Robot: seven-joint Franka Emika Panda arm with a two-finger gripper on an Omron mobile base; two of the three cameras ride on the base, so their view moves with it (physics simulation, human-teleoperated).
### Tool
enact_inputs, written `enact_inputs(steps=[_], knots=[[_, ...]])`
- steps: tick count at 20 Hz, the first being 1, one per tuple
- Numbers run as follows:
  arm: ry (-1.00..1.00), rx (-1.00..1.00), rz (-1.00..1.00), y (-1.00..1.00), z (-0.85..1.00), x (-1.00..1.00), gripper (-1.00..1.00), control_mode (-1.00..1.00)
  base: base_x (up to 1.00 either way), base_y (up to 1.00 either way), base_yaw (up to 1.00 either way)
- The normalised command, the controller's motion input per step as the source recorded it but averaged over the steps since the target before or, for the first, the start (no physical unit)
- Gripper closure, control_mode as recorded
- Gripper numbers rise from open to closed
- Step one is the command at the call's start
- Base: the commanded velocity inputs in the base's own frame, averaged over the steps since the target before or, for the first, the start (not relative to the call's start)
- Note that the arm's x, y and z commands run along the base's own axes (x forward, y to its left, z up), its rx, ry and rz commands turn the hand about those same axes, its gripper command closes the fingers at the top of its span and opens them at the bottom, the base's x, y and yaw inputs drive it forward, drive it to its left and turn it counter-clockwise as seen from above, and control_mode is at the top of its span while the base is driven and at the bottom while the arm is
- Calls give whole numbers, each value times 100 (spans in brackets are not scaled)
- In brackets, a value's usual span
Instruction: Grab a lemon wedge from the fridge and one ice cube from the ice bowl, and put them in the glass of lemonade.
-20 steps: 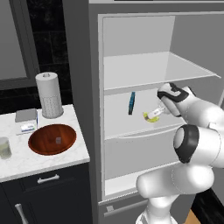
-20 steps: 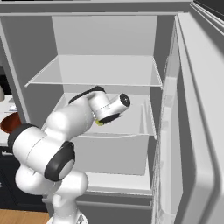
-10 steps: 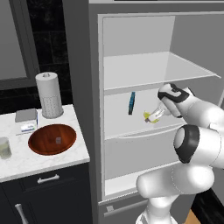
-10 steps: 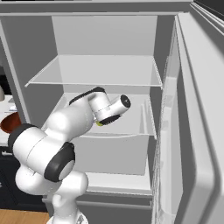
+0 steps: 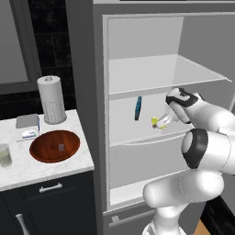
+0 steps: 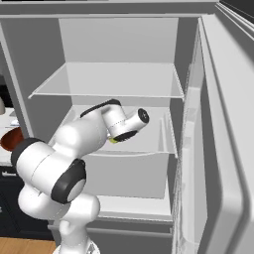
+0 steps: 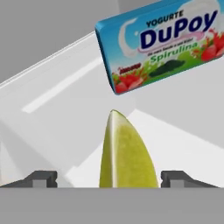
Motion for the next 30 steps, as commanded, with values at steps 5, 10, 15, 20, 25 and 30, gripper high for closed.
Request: enact_inputs(steps=[5,10,15,20,25,30], knots=[[-7,0,-1,0,-21,0,-100,-100,0,0,0],[-1,0,0,1,-3,0,100,-100,0,0,0],[0,0,0,0,0,-3,100,-100,0,0,0],[-1,0,0,0,0,-6,100,-100,0,0,0],[0,0,-1,0,10,-10,100,-100,0,0,0],[0,0,-11,0,53,-37,100,-100,0,0,0]])
